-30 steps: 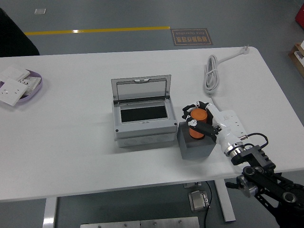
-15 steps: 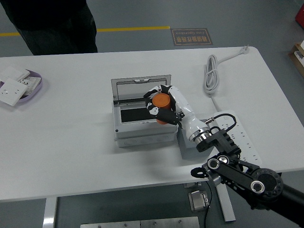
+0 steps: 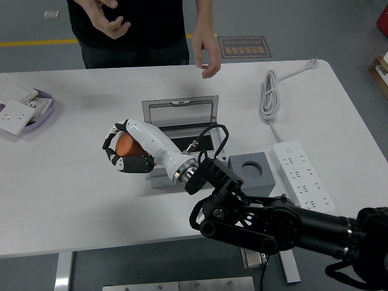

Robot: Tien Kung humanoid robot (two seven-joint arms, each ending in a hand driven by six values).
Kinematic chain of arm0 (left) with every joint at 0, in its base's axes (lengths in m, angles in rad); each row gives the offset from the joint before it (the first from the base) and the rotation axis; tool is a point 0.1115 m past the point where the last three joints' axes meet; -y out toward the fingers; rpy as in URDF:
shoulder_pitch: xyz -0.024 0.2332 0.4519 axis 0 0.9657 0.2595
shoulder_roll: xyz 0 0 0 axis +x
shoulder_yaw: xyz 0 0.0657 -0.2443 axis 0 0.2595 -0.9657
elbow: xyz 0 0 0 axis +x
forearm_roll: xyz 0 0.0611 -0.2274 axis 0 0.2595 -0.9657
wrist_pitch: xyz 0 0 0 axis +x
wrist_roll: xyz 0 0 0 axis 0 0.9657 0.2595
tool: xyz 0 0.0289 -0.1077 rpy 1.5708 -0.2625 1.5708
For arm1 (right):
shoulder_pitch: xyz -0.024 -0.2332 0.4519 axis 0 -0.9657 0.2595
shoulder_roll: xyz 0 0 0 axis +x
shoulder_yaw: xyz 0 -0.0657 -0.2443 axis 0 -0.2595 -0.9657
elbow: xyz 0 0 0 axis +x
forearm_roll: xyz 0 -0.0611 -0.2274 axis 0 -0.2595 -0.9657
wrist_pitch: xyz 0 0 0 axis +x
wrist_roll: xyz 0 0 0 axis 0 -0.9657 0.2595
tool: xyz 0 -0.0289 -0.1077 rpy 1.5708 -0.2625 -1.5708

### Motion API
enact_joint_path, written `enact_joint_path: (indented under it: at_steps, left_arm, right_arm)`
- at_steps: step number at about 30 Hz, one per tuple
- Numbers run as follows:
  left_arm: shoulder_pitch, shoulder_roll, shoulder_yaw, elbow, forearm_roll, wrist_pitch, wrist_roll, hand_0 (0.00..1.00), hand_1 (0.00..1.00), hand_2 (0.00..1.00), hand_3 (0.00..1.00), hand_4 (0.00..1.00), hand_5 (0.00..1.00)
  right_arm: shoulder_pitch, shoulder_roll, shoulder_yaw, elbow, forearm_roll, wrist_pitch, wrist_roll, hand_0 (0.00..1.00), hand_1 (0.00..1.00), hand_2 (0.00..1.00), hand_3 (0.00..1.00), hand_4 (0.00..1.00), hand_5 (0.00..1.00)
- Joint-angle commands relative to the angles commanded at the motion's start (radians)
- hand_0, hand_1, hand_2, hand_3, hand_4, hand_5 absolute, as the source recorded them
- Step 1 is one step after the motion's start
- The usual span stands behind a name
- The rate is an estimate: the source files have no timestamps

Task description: Pick up the cylinder from the cube,place it in the box,flap close box

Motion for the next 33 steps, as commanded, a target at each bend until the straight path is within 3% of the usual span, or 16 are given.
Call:
enact_joint_path:
  at_steps: [5, 12, 24, 30, 31, 33]
  left_arm:
    - [-0.003, 0.002, -0.002, 0.000, 0.002, 0.000, -0.002, 0.629, 0.647, 0.625, 0.668, 0.722, 0.253]
    - [-0.005, 0.002, -0.005, -0.001, 0.005, -0.001, -0.004, 0.629, 0.647, 0.625, 0.668, 0.722, 0.253]
    - [-0.011, 0.002, -0.023, -0.004, 0.026, -0.002, -0.006, 0.629, 0.647, 0.625, 0.668, 0.722, 0.253]
    - [-0.009, 0.001, -0.026, -0.006, 0.030, -0.004, -0.006, 0.629, 0.647, 0.625, 0.668, 0.722, 0.253]
    - [-0.009, 0.001, -0.026, -0.006, 0.030, -0.004, -0.006, 0.629, 0.647, 0.625, 0.668, 0.722, 0.253]
    - [-0.008, 0.000, -0.025, -0.006, 0.029, -0.004, -0.007, 0.629, 0.647, 0.625, 0.668, 0.722, 0.253]
  right_arm:
    - [0.034, 0.000, -0.029, -0.043, -0.128, 0.037, -0.063, 0.181, 0.192, 0.251, 0.191, 0.002, 0.002]
    - [0.044, 0.000, -0.052, -0.114, -0.259, 0.055, -0.071, 0.184, 0.199, 0.252, 0.193, 0.002, 0.002]
    - [0.046, 0.000, -0.057, -0.224, -0.312, 0.076, -0.056, 0.192, 0.207, 0.257, 0.202, 0.002, 0.002]
    - [0.044, 0.000, -0.030, -0.256, -0.321, 0.120, -0.053, 0.203, 0.214, 0.261, 0.211, 0.002, 0.002]
    - [0.043, 0.000, -0.026, -0.259, -0.322, 0.127, -0.052, 0.268, 0.266, 0.282, 0.246, 0.002, 0.002]
    - [0.042, -0.001, -0.014, -0.262, -0.318, 0.145, -0.049, 0.268, 0.266, 0.282, 0.246, 0.002, 0.002]
